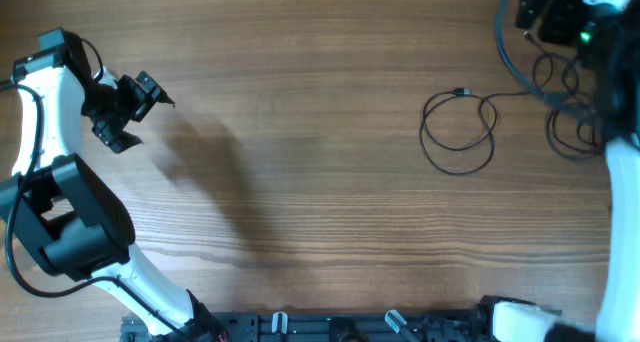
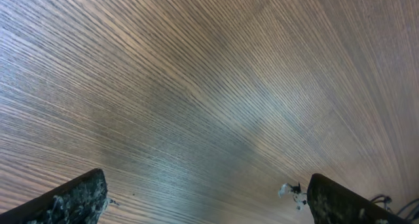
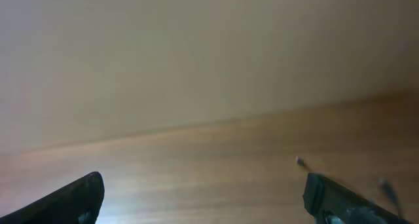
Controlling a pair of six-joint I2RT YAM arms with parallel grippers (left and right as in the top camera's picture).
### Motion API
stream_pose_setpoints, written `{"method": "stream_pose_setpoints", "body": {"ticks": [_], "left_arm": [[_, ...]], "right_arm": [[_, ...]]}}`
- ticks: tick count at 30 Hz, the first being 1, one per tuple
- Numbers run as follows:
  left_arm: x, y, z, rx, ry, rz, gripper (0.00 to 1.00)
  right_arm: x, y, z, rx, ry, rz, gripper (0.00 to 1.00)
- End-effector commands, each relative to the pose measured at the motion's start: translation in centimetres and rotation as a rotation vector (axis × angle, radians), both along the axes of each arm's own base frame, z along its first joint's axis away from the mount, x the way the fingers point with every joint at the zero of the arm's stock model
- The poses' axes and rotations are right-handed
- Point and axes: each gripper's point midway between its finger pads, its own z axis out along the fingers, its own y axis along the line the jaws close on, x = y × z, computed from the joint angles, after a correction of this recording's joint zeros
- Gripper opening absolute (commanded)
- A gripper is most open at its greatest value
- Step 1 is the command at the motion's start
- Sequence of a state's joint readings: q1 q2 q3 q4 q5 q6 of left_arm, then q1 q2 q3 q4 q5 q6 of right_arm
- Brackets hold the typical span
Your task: Untangle cables
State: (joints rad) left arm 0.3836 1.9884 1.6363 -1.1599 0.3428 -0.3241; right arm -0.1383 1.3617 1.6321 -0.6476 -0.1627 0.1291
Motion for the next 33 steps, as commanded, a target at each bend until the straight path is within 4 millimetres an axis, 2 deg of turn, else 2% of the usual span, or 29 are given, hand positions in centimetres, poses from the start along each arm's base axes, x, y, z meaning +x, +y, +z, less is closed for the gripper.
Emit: {"method": "stream_pose_setpoints", "body": {"ticks": [1,4,7,10,12,14,16,17,18,19,21,23,27,33], "left_arm": [[0.1,-0.2,0.5,-0.007,-0.015,-0.001,1.0],[0.1,-0.2,0.5,-0.007,-0.014,-0.001,1.0],[0.1,-0.2,0.5,-0.007,-0.015,-0.001,1.0],[0.1,-0.2,0.5,-0.007,-0.015,-0.001,1.0],[0.1,-0.2,0.5,-0.007,-0.015,-0.001,1.0],[0.1,-0.2,0.5,-0.007,-0.015,-0.001,1.0],[0.1,-0.2,0.5,-0.007,-0.015,-0.001,1.0],[0.1,-0.2,0.5,-0.007,-0.015,-0.001,1.0],[0.1,-0.2,0.5,-0.007,-0.015,-0.001,1.0],[0.1,-0.2,0.5,-0.007,-0.015,-0.001,1.0],[0.1,-0.2,0.5,-0.007,-0.015,-0.001,1.0],[0.1,-0.2,0.5,-0.007,-0.015,-0.001,1.0],[0.1,-0.2,0.5,-0.007,-0.015,-0.001,1.0],[0.1,-0.2,0.5,-0.007,-0.015,-0.001,1.0]], "right_arm": [[-5.7,0.8,6.8,-0.037,-0.184,-0.001,1.0],[-11.3,1.6,11.2,-0.056,-0.326,-0.002,1.0],[-14.8,2.0,13.4,-0.066,-0.409,-0.002,1.0],[-15.5,2.1,13.2,-0.066,-0.404,-0.002,1.0],[-15.1,2.1,11.0,-0.054,-0.313,-0.002,1.0],[-14.5,2.0,4.8,-0.025,-0.09,0.0,1.0],[-14.4,2.0,2.2,-0.019,-0.046,0.0,1.0],[-14.7,2.0,-0.3,-0.014,-0.013,0.0,1.0],[-15.0,2.1,-1.6,-0.012,0.007,0.0,1.0],[-15.5,2.1,-3.8,-0.007,0.042,0.0,1.0],[-16.9,2.3,-8.7,0.002,0.112,0.001,1.0],[-18.5,2.5,-12.7,0.009,0.155,0.001,1.0],[-20.8,2.9,-18.2,0.012,0.185,0.002,1.0],[-21.3,2.9,-20.2,-0.002,0.078,0.001,1.0]]}}
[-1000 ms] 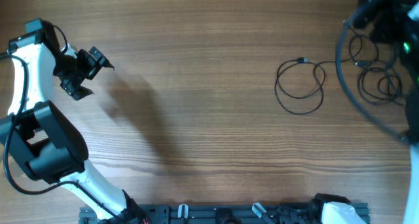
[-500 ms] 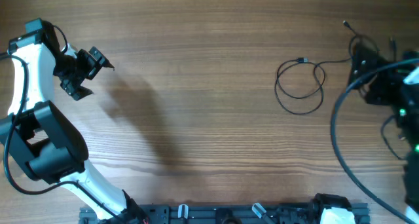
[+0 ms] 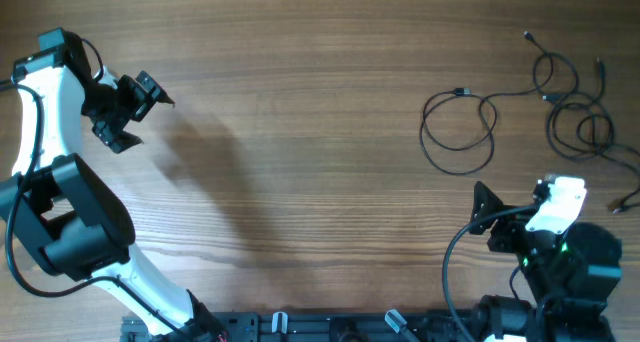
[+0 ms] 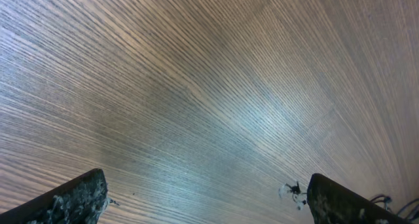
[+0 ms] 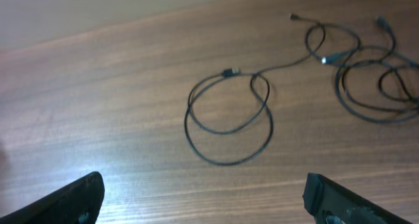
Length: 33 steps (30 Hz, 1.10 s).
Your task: Untangle cables
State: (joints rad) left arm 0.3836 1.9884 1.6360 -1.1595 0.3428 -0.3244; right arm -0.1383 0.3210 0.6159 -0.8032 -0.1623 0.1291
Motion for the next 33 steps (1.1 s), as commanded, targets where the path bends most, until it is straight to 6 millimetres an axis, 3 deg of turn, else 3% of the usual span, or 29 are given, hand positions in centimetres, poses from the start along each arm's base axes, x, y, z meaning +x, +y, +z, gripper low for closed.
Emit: {"method": "stream_pose_setpoints", "body": {"ticks": [1,8,13,15,18,21,23,27,30,33], "left_arm": [[0.1,-0.2,0.5,-0.007,-0.015,-0.002,1.0],[0.1,-0.2,0.5,-0.007,-0.015,-0.002,1.0],[0.1,-0.2,0.5,-0.007,-0.015,-0.002,1.0],[0.1,-0.2,0.5,-0.007,-0.015,-0.002,1.0],[0.1,-0.2,0.5,-0.007,-0.015,-0.001,1.0],[0.1,-0.2,0.5,-0.007,-0.015,-0.001,1.0],[0.1,-0.2,0.5,-0.007,-0.015,-0.002,1.0],[0.1,-0.2,0.5,-0.007,-0.015,-0.002,1.0],[0.1,-0.2,0.5,-0.007,-0.015,-0.002,1.0],[0.1,-0.2,0.5,-0.007,-0.015,-0.002,1.0]], "right_arm": [[-0.4,0.0,-0.6,-0.021,-0.062,0.002,1.0],[-1.1,0.0,-3.2,-0.032,-0.143,-0.003,1.0],[0.1,-1.0,-2.3,-0.074,-0.216,-0.038,1.0],[0.8,-1.2,-1.0,-0.087,-0.291,-0.043,1.0],[2.2,-1.4,3.3,-0.131,-0.529,-0.044,1.0],[2.2,-0.9,7.2,-0.157,-0.741,-0.021,1.0],[2.1,-0.8,8.0,-0.169,-0.818,-0.02,1.0],[2.4,-0.9,6.7,-0.192,-0.915,-0.022,1.0],[2.9,-1.0,5.5,-0.209,-0.864,-0.019,1.0],[4.3,-1.2,-0.4,-0.17,-0.618,-0.01,1.0]]}}
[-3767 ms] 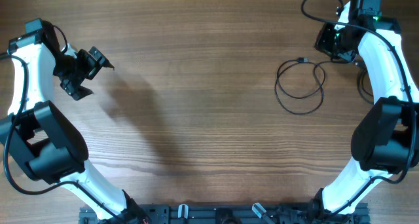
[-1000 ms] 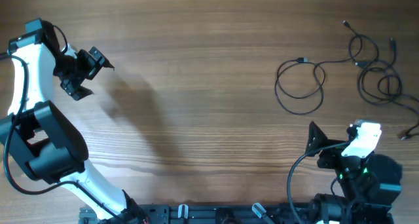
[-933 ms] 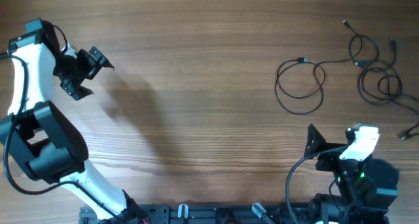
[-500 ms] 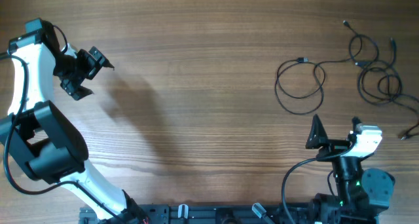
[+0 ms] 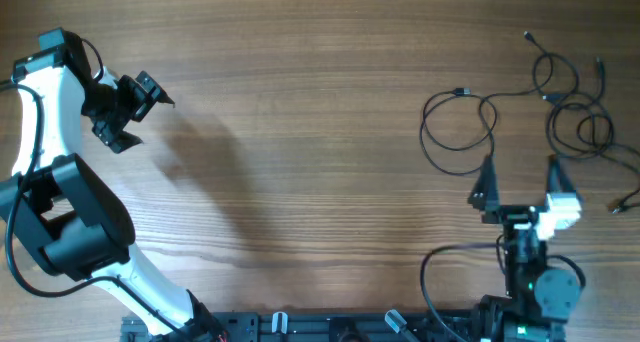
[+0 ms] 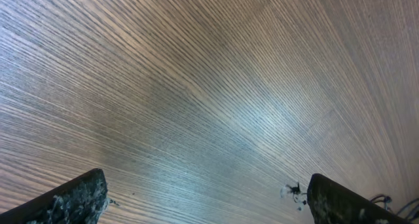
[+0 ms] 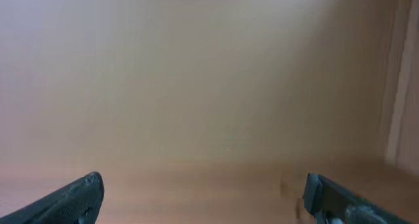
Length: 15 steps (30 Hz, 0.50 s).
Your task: Untangle cables
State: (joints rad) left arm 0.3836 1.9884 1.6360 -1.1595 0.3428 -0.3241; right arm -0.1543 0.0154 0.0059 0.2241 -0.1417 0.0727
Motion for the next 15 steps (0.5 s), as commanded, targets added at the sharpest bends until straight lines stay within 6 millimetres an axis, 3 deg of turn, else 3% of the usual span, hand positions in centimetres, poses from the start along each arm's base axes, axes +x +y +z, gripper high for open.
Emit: {"method": "stream_pose_setpoints", "body": {"ticks": [1,4,7,11,15], "left_arm": [[0.1,-0.2,0.5,-0.007,-0.015,-0.001,1.0],[0.1,-0.2,0.5,-0.007,-0.015,-0.001,1.0],[0.1,-0.2,0.5,-0.007,-0.015,-0.001,1.0],[0.1,-0.2,0.5,-0.007,-0.015,-0.001,1.0],[0.1,-0.2,0.5,-0.007,-0.015,-0.001,1.0]], "right_arm": [[0.5,0.1,-5.2,0.013,0.21,0.008,1.0],[0.5,0.1,-5.1,-0.013,0.207,0.007,1.0],[0.6,1.5,-5.1,-0.176,0.202,0.044,1.0],[0.6,1.0,-5.2,-0.169,0.21,-0.006,1.0],[0.6,2.0,-5.0,-0.167,0.202,0.014,1.0]]}}
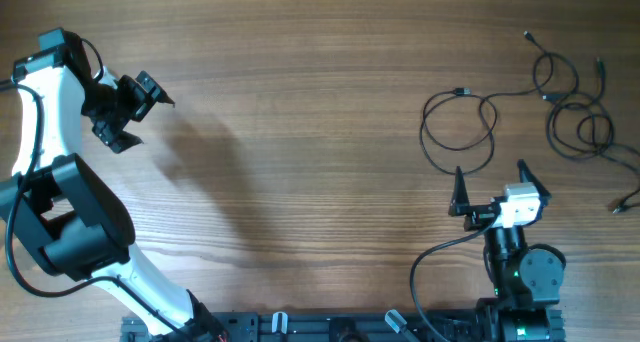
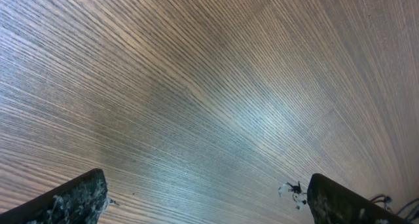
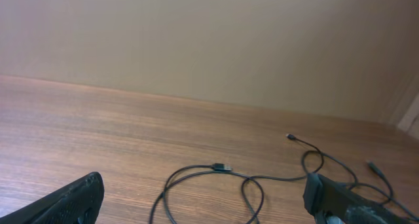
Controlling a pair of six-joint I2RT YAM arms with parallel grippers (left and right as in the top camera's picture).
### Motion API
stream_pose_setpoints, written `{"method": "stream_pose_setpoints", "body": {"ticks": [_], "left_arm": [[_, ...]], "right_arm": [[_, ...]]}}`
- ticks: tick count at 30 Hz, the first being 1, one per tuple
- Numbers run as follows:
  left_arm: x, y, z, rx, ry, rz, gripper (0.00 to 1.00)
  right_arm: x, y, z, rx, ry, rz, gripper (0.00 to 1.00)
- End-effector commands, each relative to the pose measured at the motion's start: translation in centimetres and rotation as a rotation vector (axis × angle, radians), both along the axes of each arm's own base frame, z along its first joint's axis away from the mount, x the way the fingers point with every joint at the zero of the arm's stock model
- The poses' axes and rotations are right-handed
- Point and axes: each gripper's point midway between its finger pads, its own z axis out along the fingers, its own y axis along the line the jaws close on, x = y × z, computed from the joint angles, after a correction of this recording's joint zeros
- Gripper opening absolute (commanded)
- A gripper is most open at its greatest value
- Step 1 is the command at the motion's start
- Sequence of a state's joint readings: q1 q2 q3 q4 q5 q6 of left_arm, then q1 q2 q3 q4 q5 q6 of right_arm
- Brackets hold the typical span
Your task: Untangle cables
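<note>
Two black cables lie at the table's right. One is a double loop [image 1: 458, 132] ending in a USB plug [image 3: 221, 166]. The other is a tangle of smaller loops [image 1: 580, 122] further right, its thin end [image 3: 290, 137] showing in the right wrist view. My right gripper [image 1: 490, 182] stands open just in front of the double loop, nothing between its fingers [image 3: 206, 207]. Far off at the left edge my left gripper [image 1: 138, 114] is open over bare wood [image 2: 203, 204].
The wooden table [image 1: 300, 132] stretches between the two arms. The right arm's base and its cabling [image 1: 520, 272] sit at the front edge. A beige wall [image 3: 209, 40] rises behind the table.
My right gripper has shifted slightly left and tipped down, so the double loop now shows between its fingers where only wall showed before. The left arm and the cables have not moved.
My right arm was first at the far right over the tangle. Then it was low at the front right with both cables lying uncovered. After that it stood in front of the double loop facing the wall, and now it faces the loop. The left arm stayed still.
</note>
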State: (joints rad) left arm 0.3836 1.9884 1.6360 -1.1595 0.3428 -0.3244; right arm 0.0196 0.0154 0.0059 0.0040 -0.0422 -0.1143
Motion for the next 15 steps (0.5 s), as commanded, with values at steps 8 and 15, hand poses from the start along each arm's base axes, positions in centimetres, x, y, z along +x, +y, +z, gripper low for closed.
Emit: {"method": "stream_pose_setpoints", "body": {"ticks": [8,15], "left_arm": [[0.1,-0.2,0.5,-0.007,-0.015,-0.002,1.0],[0.1,-0.2,0.5,-0.007,-0.015,-0.001,1.0]], "right_arm": [[-0.1,-2.5,0.4,0.222,-0.017,-0.122,1.0],[-0.1,-2.3,0.4,0.222,-0.015,-0.11,1.0]]}}
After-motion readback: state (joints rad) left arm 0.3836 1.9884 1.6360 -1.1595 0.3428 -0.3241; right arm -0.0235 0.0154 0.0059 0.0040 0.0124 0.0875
